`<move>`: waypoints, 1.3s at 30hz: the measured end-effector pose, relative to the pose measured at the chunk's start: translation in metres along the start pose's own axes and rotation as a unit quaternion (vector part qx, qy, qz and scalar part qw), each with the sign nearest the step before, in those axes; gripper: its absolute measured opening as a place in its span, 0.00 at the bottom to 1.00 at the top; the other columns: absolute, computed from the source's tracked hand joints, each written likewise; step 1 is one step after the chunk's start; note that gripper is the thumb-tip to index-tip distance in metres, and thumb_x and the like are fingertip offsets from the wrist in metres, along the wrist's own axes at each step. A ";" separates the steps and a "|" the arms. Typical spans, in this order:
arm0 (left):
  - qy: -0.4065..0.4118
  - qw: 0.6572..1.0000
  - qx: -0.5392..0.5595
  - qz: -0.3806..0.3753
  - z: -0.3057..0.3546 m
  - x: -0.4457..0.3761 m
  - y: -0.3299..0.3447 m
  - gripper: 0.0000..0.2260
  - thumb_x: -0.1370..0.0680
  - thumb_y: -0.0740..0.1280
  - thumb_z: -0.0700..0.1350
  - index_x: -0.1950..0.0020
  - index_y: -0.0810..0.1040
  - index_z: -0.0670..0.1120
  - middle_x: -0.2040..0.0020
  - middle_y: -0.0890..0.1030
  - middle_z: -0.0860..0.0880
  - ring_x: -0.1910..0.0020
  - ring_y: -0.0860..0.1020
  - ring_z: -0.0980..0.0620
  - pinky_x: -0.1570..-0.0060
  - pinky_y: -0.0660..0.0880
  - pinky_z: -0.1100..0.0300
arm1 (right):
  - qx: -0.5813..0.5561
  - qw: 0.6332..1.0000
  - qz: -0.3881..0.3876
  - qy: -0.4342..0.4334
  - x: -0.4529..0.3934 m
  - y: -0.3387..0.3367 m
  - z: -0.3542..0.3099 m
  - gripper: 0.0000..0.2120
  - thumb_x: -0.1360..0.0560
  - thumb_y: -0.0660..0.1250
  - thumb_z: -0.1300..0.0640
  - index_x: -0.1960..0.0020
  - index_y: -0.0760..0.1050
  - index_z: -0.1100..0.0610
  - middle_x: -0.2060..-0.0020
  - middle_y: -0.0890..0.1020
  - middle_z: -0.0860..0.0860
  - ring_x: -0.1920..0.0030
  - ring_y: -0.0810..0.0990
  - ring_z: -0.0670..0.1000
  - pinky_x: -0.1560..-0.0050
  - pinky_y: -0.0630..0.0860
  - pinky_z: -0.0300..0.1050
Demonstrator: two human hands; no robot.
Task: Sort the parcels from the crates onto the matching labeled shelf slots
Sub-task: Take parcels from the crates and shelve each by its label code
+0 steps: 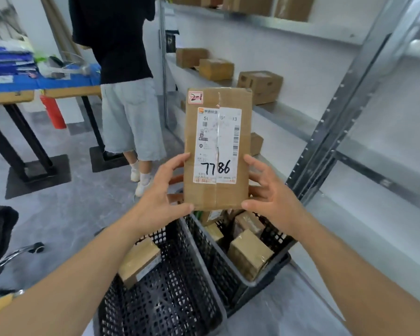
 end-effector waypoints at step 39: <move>0.149 0.957 0.009 -0.249 0.148 -0.081 0.421 0.41 0.28 0.70 0.31 0.33 0.57 0.70 0.29 0.61 0.57 0.33 0.66 0.61 0.44 0.74 0.66 | 0.005 0.952 0.304 0.042 0.317 -0.313 0.078 0.40 0.27 0.69 0.69 0.35 0.60 0.30 0.40 0.70 0.31 0.37 0.75 0.44 0.43 0.77 0.41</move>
Point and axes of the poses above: each hand's wrist, its own x-axis away from the middle knuckle, its own y-axis out of the palm, z = x × y, the point moved 6 cm from there along -x, towards the middle knuckle
